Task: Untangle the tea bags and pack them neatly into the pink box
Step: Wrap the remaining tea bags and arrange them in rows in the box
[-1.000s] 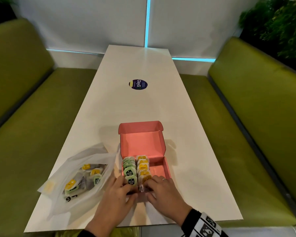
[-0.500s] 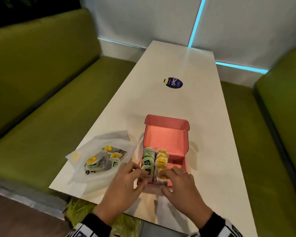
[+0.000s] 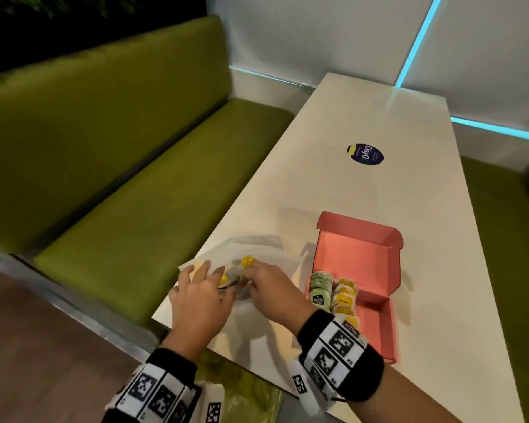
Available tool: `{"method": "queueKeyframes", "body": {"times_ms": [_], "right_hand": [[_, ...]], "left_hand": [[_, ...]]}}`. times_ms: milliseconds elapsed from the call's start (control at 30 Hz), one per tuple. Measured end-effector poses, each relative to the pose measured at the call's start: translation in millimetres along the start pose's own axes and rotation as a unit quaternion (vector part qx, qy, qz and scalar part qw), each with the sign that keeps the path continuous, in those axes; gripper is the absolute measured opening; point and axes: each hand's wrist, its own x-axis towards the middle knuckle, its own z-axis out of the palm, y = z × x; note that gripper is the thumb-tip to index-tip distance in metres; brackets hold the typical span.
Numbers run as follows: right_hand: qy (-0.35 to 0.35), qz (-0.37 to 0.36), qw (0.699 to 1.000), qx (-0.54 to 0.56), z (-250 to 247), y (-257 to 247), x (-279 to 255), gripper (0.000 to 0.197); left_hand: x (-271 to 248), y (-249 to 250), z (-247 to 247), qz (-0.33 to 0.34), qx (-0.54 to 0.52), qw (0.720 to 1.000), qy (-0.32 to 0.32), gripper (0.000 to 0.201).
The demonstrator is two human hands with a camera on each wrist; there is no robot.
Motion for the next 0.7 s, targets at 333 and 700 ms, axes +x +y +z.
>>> {"method": "queueKeyframes", "body": {"times_ms": [333,700], "right_hand": [[0.078,0.204,0.962,-0.164,38,16,54,0.029],[-0.006,0.192,0.957,-0.217,12,-4,42,0.033]], "left_hand": [[15,-12,-20,0.077,-0.021,0.995,-0.060,0.053],[26,-4,-37,0.110,-0.002,0.987,-0.118,0.059]]}}
